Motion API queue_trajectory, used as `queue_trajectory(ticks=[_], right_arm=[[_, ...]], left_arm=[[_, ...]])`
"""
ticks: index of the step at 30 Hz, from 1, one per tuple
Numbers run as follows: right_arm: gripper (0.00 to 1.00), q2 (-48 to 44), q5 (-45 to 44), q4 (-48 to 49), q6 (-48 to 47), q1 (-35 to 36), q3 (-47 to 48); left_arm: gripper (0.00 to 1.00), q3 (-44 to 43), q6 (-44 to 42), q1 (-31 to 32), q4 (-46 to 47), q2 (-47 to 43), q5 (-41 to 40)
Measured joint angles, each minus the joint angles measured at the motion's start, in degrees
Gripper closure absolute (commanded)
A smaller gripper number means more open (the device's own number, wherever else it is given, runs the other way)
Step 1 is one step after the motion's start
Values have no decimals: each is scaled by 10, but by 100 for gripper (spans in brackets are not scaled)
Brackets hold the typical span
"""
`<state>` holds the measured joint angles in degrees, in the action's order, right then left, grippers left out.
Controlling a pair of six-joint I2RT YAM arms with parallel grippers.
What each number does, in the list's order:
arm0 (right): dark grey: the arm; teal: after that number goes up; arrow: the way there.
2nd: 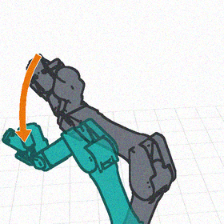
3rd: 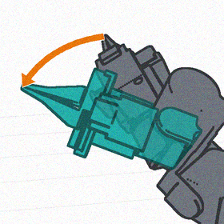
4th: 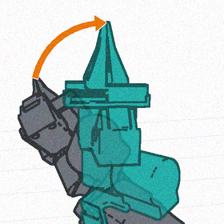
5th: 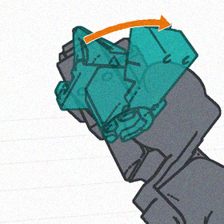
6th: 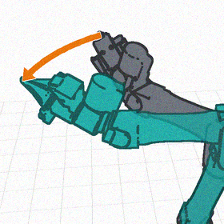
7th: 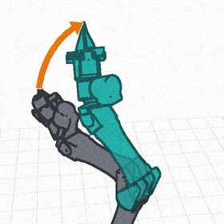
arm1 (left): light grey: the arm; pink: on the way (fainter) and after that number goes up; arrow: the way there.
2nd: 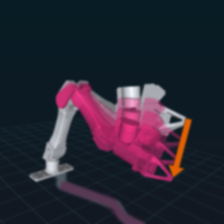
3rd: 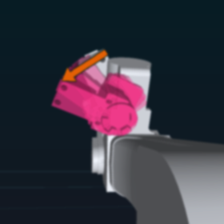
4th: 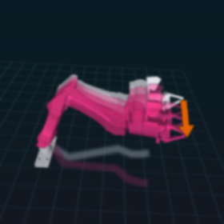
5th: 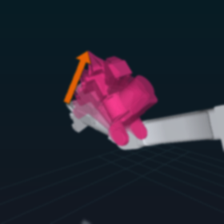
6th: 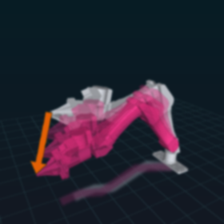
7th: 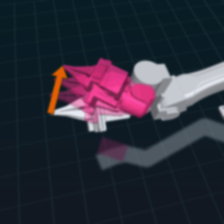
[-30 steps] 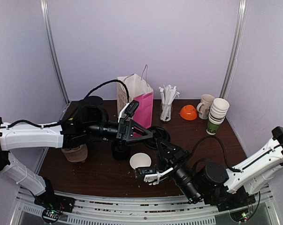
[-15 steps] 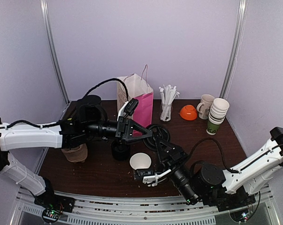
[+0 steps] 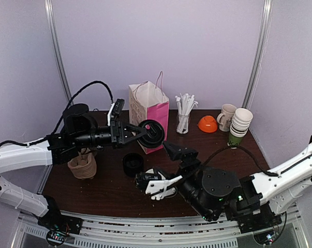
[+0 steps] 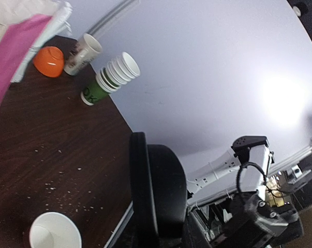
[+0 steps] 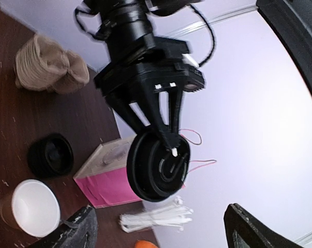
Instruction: Pack the takeout coffee
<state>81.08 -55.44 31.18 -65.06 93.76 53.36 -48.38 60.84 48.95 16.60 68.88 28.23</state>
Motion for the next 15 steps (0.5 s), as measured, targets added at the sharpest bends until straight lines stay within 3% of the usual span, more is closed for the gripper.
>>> queue_trajectory(ticks=[6,10,15], right_arm=[[12,-73,83,-156,289,-37,47],[13,-103,220,-226,506,-167,62],[14,-180,385,-188,747,-334,-37]], left_arm=[[92,61,-18,-39,-21,-82,-58],[92,82,-34,-39,-16,-107,-59],[92,120,-53,-38,12,-116,-19]])
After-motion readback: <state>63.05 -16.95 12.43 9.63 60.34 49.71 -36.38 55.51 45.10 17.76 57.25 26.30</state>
